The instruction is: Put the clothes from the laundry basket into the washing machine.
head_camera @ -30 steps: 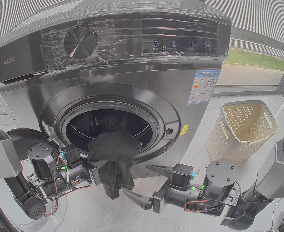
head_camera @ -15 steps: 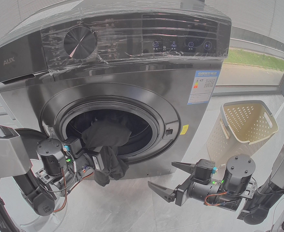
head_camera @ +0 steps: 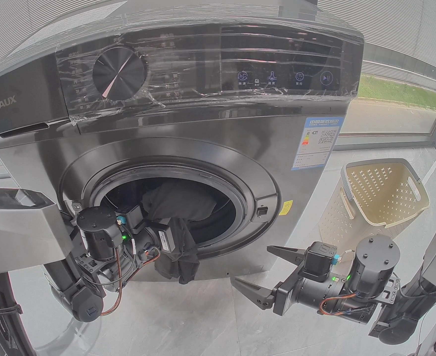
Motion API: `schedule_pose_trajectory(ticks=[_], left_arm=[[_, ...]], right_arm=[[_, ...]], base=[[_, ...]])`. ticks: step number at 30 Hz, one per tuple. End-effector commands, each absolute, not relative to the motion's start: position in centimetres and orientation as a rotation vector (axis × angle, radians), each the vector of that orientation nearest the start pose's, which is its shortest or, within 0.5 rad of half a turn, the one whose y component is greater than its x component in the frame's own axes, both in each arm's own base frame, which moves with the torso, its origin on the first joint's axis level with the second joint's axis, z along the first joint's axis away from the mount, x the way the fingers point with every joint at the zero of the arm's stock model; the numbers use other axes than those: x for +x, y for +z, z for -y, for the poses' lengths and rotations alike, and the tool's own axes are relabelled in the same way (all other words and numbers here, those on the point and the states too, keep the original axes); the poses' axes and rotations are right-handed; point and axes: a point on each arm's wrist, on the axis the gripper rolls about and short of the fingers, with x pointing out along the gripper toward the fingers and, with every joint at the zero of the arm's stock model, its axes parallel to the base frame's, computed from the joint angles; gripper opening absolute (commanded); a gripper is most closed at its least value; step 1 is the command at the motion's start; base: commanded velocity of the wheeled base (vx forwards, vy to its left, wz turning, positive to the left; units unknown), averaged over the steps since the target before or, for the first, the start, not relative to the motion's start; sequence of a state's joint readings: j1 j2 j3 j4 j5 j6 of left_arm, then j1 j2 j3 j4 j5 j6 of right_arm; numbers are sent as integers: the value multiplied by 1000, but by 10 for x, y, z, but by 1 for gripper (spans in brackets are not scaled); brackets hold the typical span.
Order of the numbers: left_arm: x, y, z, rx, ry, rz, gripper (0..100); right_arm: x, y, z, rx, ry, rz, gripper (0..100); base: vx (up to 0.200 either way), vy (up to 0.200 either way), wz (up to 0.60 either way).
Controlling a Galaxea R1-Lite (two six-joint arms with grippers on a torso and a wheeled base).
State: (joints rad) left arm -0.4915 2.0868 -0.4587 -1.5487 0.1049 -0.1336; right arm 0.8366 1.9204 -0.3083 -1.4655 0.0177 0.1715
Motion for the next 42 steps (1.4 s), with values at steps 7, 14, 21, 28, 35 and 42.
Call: schedule_pose_trajectory(ticks=[7,14,21,28,35,42], left_arm=[[301,59,158,-110,-374,-101,0],[326,48,165,-120,-355,-73,0],[370,36,168,-134,-285,7,0],[398,26,172,-152,-265,63,0],[423,27,174,-180,-215,146,0],[423,25,176,-185,-214,144,100]], right_arm=[[176,92,-205,104,863,-209,100],[171,90,-205,97,876,-218,100],[168,95,-204,101,883,-205,100],[163,93,-204,95,899,-218,100],[160,92,-206,93,909,-222,100],[159,89,-203,85,904,-235,100]], base=[[0,0,0],[0,0,0],[0,0,0],[0,0,0],[0,0,0],[0,0,0]])
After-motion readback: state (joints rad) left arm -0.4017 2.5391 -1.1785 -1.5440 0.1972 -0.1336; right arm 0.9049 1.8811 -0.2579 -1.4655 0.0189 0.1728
